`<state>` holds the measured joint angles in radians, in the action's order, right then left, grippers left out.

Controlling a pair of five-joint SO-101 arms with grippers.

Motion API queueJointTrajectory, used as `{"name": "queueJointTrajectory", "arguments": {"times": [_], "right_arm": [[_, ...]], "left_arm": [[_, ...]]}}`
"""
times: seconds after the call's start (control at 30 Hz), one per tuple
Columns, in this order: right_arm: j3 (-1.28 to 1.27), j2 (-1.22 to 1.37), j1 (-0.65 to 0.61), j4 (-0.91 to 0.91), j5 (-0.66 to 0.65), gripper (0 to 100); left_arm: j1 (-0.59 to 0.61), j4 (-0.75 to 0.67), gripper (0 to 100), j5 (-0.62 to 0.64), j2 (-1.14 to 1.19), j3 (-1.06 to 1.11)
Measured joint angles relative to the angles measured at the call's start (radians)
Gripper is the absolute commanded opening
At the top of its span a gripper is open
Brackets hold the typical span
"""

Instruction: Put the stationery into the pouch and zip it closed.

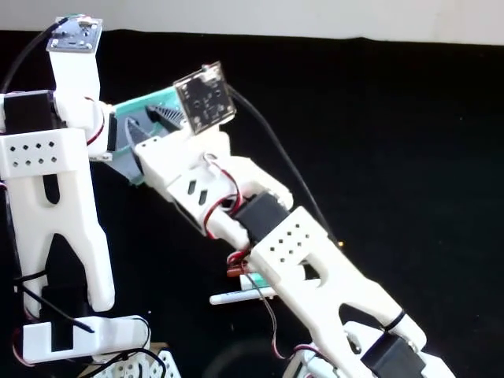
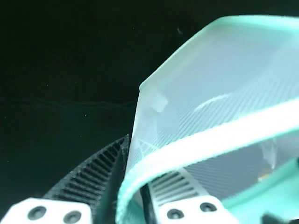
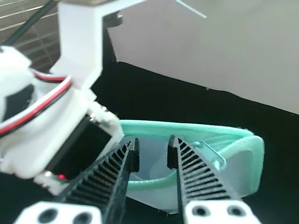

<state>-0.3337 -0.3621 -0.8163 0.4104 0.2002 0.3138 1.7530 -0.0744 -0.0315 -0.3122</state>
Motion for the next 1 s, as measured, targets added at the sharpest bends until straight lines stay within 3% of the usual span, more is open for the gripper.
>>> {"name": "queueJointTrajectory", "arguments": {"times": [0.3, 0.5, 1.0], "right_arm": [[0.063, 0.006, 0.175, 0.029, 0.002, 11.9], [0.095, 0.006, 0.247, 0.149, 0.002, 11.9], [0.057, 0.006, 0.509, 0.368, 0.002, 11.9]], "left_arm": [[0.005, -0.003, 1, 0.003, 0.000, 0.000], [0.002, -0.003, 1, 0.003, 0.000, 0.000], [-0.107, 0.008, 1, -0.002, 0.008, -0.089]]}}
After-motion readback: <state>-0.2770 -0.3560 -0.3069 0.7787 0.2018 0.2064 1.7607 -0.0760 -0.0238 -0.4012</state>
